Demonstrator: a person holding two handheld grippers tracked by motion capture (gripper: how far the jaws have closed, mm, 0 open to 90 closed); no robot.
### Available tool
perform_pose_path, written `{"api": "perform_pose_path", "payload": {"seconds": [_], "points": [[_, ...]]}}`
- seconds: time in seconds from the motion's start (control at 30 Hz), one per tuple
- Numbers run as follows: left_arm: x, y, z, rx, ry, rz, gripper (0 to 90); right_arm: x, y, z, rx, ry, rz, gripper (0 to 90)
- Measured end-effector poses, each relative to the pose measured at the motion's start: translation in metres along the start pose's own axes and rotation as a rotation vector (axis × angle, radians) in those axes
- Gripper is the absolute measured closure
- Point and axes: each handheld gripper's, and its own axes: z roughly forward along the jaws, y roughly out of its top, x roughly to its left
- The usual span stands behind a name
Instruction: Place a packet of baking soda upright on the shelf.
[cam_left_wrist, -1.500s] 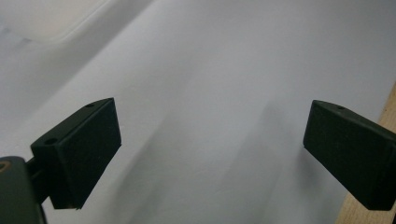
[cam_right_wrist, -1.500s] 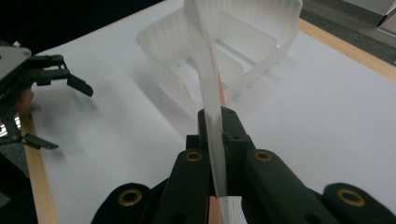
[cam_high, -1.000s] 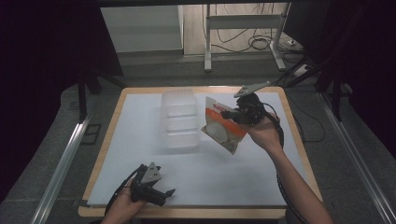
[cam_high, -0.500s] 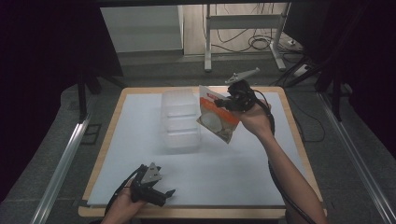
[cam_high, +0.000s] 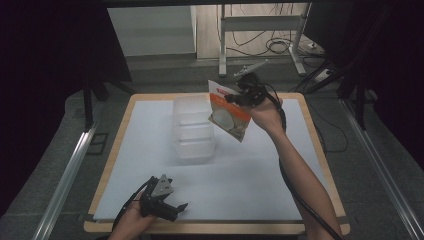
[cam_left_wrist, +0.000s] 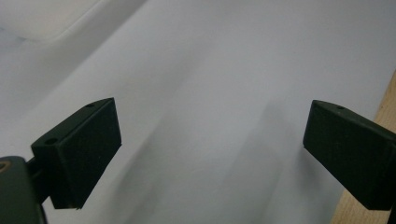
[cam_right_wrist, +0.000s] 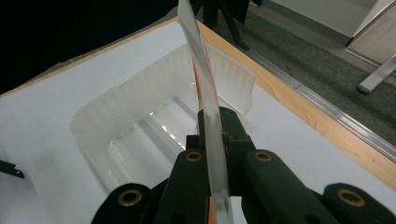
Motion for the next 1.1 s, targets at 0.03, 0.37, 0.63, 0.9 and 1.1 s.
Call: {"api": "perform_pose_path", "payload": {"seconds": [0.03,0.37,0.63,0.9,1.1], "points": [[0.000,0.000,0.000,-0.001,0.000,-0.001,4.3,-0.001,0.001,0.003,0.001,0.002,-0.001,88.8],[0.000,0.000,0.000,-0.003,-0.002,0.002,4.3,-0.003,0.018,0.035,0.012,0.024,-0.011,88.8],[0.000,0.000,-0.001,-0.005,-0.003,0.000,4.3,0.001,0.031,0.059,0.031,0.046,-0.011,88.7],[0.000,0.000,-0.001,-0.004,-0.004,0.004,4.3,0.010,0.047,0.078,0.034,0.060,-0.030,88.7],[0.000,0.001,-0.001,-0.006,-0.006,0.004,4.3,0.018,0.057,0.089,0.023,0.072,-0.044,88.7]]}}
